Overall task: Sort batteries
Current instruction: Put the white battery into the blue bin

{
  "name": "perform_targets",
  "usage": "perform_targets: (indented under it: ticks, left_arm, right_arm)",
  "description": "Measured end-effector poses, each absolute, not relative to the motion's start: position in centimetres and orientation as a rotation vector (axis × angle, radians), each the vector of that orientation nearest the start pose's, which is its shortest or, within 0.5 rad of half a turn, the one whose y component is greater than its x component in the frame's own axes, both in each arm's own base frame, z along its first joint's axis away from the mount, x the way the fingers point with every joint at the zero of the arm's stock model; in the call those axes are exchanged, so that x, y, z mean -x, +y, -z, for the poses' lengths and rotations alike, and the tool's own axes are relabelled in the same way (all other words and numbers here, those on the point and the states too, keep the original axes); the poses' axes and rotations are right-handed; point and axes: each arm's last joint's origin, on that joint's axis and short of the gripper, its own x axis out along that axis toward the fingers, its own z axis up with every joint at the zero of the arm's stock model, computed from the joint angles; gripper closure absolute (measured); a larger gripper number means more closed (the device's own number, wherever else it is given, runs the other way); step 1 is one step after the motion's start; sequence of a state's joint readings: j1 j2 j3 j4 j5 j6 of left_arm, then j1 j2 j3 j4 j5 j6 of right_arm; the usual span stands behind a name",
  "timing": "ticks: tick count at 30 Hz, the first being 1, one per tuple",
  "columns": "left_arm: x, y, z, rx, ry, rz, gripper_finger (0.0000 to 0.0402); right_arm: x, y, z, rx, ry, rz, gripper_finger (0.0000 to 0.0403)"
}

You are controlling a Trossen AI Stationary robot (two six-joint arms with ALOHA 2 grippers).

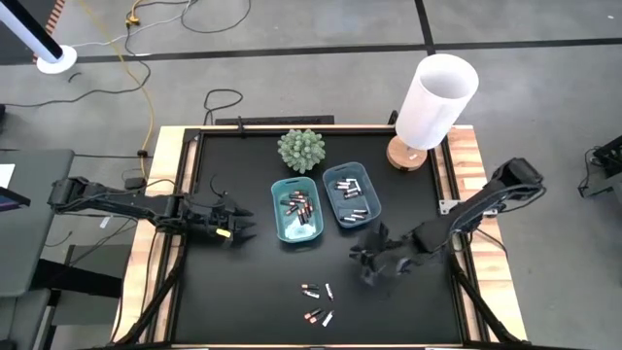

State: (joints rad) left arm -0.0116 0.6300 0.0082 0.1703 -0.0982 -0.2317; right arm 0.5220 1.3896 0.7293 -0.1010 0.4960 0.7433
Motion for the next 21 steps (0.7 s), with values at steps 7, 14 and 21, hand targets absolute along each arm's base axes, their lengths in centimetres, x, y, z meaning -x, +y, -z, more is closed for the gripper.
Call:
perform_targets:
  ticks: [7,14,21]
  left_arm:
    - [-12.8,0.1,-12.3,0.200,0.440,-0.136,0.0240]
    - [-12.8,0.1,-12.3,0.202,0.439,-0.137,0.0240]
    - [-12.8,0.1,-12.3,0.203,0.439,-0.137,0.0240]
  right_arm:
    - [-28.0,14.3,-20.6,-0.387,0.849,0.431,0.0302]
    - [-31.1,16.3,-22.2,-0.478,0.993,0.556,0.0302]
    - [-34.0,18.3,-22.7,-0.540,1.022,0.591,0.0302]
